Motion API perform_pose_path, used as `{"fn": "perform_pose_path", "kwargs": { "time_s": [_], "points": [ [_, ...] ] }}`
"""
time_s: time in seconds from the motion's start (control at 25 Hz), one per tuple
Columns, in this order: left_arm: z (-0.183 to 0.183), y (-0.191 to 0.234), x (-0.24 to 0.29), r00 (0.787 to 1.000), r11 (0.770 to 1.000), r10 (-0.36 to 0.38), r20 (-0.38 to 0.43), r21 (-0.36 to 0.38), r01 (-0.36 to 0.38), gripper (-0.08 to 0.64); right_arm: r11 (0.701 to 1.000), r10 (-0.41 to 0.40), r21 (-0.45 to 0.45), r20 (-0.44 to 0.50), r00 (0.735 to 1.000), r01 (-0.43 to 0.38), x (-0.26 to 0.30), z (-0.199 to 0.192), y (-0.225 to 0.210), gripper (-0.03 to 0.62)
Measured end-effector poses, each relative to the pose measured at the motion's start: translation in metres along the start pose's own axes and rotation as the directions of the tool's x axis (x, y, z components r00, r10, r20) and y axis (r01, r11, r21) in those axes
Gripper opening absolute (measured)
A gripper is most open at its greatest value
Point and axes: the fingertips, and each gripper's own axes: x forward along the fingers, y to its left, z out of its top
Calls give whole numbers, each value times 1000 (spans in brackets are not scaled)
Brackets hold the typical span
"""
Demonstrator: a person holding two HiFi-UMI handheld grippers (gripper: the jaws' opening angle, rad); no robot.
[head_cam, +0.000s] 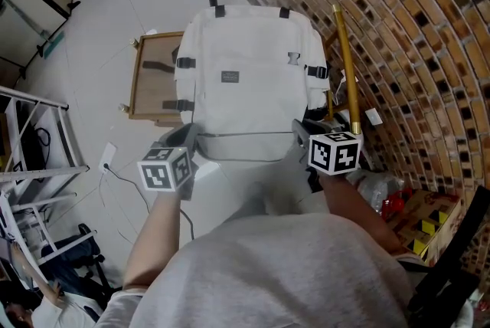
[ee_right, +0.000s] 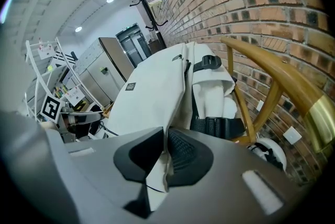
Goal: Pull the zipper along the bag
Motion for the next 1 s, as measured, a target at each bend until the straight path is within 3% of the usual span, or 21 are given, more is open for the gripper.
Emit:
{"fn": "perform_pose_path", "kwargs": {
  "time_s": [1.0],
  "points": [
    [-4, 21, -1, 1000, 998, 11, 9, -67, -11, 6, 1000, 6, 5, -25, 1000, -6, 5, -1, -8, 25]
  ]
}}
